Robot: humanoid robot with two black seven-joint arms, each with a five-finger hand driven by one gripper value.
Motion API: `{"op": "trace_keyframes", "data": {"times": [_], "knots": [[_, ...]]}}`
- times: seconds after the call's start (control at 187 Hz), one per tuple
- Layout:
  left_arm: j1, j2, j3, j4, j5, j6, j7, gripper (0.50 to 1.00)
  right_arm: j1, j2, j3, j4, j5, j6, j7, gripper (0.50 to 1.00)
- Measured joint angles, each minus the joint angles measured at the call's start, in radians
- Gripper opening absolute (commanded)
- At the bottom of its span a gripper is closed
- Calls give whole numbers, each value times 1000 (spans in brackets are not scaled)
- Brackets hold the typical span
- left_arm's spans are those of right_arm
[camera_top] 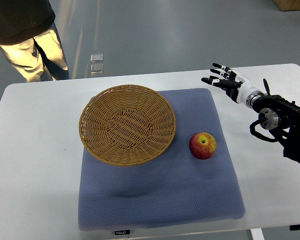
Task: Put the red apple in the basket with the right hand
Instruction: 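Move the right hand forward above the mat toward the apple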
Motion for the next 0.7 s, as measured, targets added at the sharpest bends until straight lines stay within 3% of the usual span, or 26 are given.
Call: {"op": "trace_keyframes", "data": {"times": [0.45,0.701], "knots": [[0,0,-2,1,-1,1,0,1000,6,-12,-12,4,-4,7,0,924],[0,0,0,-1,0,1,0,1000,26,-46,-15,10,-112,153,0,921]]}}
